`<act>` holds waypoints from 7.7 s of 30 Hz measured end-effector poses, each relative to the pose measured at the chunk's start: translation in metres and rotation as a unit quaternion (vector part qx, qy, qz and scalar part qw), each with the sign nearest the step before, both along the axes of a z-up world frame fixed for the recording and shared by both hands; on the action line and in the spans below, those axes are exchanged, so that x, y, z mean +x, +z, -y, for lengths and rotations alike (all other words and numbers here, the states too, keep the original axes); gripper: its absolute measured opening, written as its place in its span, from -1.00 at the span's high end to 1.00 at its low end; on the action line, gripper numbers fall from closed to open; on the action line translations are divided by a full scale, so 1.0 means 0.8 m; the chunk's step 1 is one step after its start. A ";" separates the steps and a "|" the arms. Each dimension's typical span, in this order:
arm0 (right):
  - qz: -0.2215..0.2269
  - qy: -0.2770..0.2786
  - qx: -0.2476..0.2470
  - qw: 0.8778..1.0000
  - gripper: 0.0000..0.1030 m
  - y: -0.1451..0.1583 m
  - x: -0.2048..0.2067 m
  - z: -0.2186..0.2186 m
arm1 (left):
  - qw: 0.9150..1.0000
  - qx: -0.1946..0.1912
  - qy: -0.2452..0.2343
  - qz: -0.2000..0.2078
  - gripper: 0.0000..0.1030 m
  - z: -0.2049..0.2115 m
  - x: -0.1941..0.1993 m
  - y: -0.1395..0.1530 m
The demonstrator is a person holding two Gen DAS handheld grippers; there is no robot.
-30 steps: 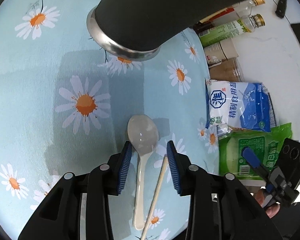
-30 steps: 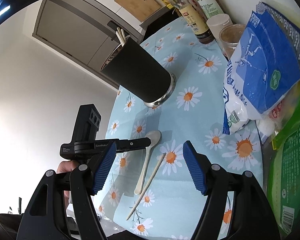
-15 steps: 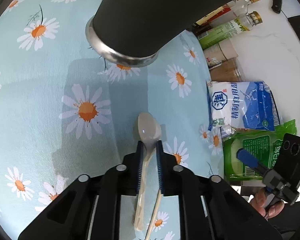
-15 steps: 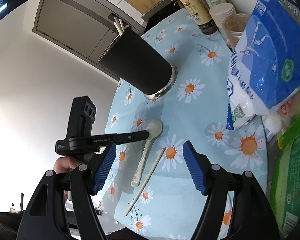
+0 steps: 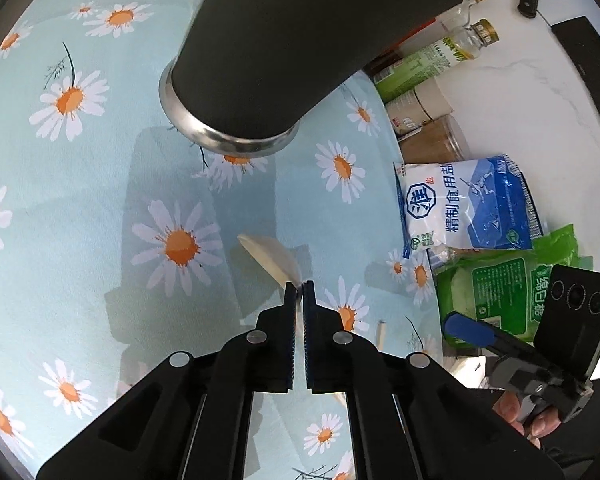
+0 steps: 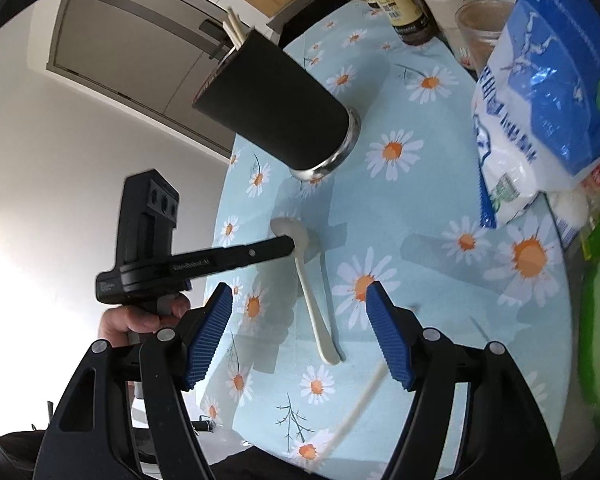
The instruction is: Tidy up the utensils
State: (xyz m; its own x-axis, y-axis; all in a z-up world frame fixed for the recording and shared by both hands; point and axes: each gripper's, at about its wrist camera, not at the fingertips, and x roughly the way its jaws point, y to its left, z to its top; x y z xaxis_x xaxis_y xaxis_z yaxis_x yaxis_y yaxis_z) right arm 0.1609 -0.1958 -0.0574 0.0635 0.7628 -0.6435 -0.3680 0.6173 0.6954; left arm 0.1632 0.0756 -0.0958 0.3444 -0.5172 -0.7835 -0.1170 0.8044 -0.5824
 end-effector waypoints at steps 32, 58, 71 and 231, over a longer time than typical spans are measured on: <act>-0.123 -0.067 -0.343 0.929 0.69 -0.070 -0.033 0.004 | 0.991 -0.009 -0.046 0.126 0.96 -0.040 -0.043 0.073; -0.057 -0.094 -0.203 0.973 0.89 0.027 -0.011 -0.052 | 0.986 0.049 -0.051 0.153 0.96 -0.061 -0.057 0.116; 0.063 0.002 -0.054 0.997 0.89 0.108 0.052 -0.086 | 0.975 0.108 0.015 0.193 0.96 -0.053 -0.054 0.189; 0.364 0.019 -0.071 0.929 -0.90 0.084 -0.072 0.018 | 0.918 0.268 0.099 0.273 -0.87 0.081 -0.189 0.137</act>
